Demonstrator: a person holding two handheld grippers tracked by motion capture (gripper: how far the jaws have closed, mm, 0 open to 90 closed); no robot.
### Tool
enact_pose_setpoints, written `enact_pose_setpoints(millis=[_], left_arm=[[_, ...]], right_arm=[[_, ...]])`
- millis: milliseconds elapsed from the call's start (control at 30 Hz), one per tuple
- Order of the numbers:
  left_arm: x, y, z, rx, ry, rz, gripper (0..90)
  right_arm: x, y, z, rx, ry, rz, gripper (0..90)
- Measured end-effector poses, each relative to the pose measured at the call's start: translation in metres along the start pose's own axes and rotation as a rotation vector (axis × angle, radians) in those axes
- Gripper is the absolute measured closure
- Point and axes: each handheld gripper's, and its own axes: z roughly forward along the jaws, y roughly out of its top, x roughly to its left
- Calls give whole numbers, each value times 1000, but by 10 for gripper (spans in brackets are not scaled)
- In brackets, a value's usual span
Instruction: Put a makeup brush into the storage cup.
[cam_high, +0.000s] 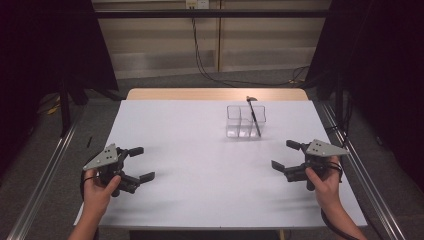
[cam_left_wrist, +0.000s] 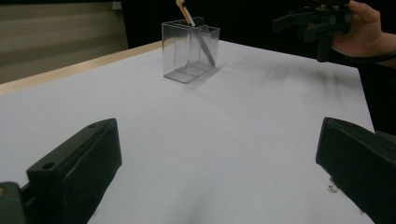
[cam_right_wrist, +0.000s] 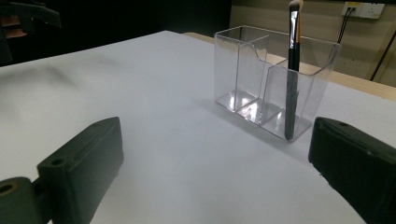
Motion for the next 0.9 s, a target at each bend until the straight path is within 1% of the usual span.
enact_pose_setpoints(millis=[433, 900], left_arm=[[0, 0, 0, 1, 3, 3, 1], [1, 0, -1, 0, 4, 2, 1]], right_arm=[[0, -8, -11, 9, -13, 3, 30], [2, -14, -21, 7, -21, 23, 30]])
